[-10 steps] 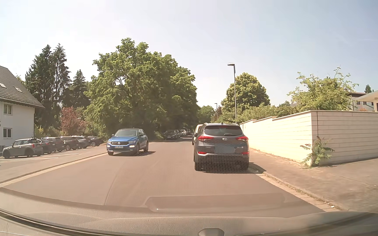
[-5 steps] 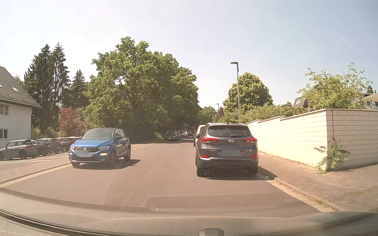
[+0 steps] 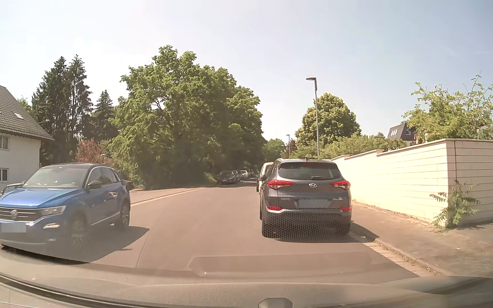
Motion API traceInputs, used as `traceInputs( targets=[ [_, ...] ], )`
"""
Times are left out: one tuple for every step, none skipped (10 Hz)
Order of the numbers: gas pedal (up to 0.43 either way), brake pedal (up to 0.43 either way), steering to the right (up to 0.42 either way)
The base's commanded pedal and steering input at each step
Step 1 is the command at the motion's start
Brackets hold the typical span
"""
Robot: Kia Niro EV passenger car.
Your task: Follow the waypoints while adhering to traffic rules and regulations
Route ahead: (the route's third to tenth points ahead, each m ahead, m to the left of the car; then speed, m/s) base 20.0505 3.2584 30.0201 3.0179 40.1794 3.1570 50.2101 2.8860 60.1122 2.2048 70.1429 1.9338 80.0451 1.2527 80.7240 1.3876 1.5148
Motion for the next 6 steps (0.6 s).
traceInputs(
  targets=[
    [0.0,0.0,-0.118],
    [0.0,0.0,-0.144],
    [0.0,0.0,-0.176],
    [0.0,0.0,-0.218],
    [0.0,0.0,-0.265],
    [0.0,0.0,-0.299]
  ],
)
